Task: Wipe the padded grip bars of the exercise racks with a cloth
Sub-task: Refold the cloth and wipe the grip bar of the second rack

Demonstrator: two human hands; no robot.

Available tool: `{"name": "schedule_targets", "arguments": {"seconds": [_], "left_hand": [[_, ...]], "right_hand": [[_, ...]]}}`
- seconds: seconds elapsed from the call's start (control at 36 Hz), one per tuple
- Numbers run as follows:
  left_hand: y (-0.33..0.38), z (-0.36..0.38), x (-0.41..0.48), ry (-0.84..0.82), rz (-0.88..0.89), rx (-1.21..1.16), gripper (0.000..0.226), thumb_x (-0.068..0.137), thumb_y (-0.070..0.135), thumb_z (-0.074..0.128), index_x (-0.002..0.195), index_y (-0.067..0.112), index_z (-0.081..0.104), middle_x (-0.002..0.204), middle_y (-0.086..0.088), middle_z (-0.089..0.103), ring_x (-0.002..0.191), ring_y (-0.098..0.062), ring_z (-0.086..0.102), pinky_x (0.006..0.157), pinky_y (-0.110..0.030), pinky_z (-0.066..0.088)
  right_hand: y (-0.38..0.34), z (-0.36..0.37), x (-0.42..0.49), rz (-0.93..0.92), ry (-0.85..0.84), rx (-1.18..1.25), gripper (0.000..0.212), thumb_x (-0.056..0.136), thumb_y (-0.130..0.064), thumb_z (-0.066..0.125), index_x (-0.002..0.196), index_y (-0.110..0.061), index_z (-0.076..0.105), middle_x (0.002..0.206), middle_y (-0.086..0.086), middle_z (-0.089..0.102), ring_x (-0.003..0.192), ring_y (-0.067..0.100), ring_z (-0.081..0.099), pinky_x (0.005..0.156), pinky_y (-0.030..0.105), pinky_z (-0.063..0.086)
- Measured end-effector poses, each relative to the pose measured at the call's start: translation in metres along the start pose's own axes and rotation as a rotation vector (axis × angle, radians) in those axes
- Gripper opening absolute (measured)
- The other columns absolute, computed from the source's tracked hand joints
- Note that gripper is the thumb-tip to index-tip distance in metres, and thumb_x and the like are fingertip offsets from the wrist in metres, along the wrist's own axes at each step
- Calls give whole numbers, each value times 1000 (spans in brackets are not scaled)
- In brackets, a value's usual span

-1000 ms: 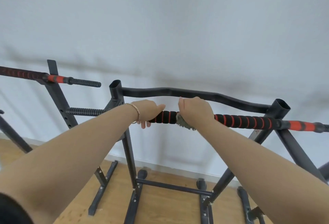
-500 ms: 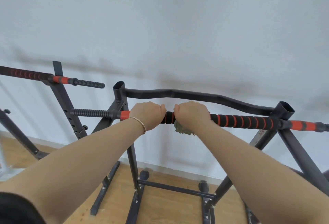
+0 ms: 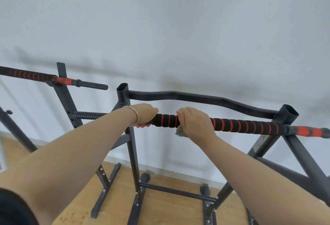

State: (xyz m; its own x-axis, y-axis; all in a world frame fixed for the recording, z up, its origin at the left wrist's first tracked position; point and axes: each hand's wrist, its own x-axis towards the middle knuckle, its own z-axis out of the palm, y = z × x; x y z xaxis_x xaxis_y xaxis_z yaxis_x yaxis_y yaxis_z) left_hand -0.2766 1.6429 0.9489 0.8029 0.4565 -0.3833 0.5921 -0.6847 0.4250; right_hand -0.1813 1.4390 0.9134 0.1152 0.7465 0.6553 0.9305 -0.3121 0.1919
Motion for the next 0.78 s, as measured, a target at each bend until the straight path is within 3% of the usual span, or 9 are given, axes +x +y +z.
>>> {"name": "schedule_targets", "arguments": {"seconds": [0.11,0.17,0.22,0.28,0.39,0.44,0.58,0.67,0.78], "left_hand": [[2,-1,0,-16,1,-35,43,90,31,30,65,8,56,44,-1,53,36,-17,42,42,-20,36],[1,1,-1,13,18,-10,42,91,29,30,66,8,56,50,-3,55,41,-20,45,48,-23,39],[-1,3,-2,57,81,106,37,92,24,30,68,10,55,55,-2,58,45,-20,48,53,-25,42],[-2,3,-5,104,130,257,30,93,18,31,73,13,52,61,-1,59,47,-18,50,55,-26,41],[-1,2,-8,106,162,379,24,92,12,34,76,14,51,66,-2,60,49,-17,51,56,-26,41],[0,0,-7,97,160,363,27,92,15,33,75,13,53,63,-2,59,49,-18,50,57,-26,42],[-1,1,-10,144,238,603,13,89,10,44,78,15,43,70,-1,58,55,-18,55,55,-29,45],[-9,11,-13,327,332,824,16,88,11,52,95,14,39,70,1,46,66,-23,54,52,-32,38],[-20,24,-13,497,357,896,43,86,17,55,126,12,40,62,1,38,52,-21,45,43,-27,25]], "right_hand": [[-9,0,10,53,26,26,34,59,-4,87,85,0,66,68,9,61,51,25,56,40,27,43],[-12,-2,16,118,-50,-41,26,72,-8,80,93,-1,66,72,8,61,55,23,57,41,29,44],[-16,-1,21,193,-295,-156,35,99,-29,37,118,-9,59,93,4,61,74,21,58,55,33,44],[-20,-1,21,271,-414,-196,64,96,-46,3,128,-15,50,98,1,57,79,22,55,63,34,40],[-20,-5,19,429,-268,23,75,89,-73,27,135,-16,45,105,-3,58,92,23,56,80,39,45],[-13,-6,17,455,-247,161,71,88,-73,34,128,-16,49,106,-5,58,89,22,59,74,36,47],[-6,-5,7,260,-291,70,52,93,-66,35,98,-18,55,83,-7,59,65,19,57,54,29,38],[-8,-5,9,204,-323,-122,59,96,-55,14,98,-14,56,73,-2,50,56,22,48,49,29,29],[-2,2,24,128,-510,-236,13,100,-22,42,101,-13,51,69,0,40,60,25,49,49,29,33]]}}
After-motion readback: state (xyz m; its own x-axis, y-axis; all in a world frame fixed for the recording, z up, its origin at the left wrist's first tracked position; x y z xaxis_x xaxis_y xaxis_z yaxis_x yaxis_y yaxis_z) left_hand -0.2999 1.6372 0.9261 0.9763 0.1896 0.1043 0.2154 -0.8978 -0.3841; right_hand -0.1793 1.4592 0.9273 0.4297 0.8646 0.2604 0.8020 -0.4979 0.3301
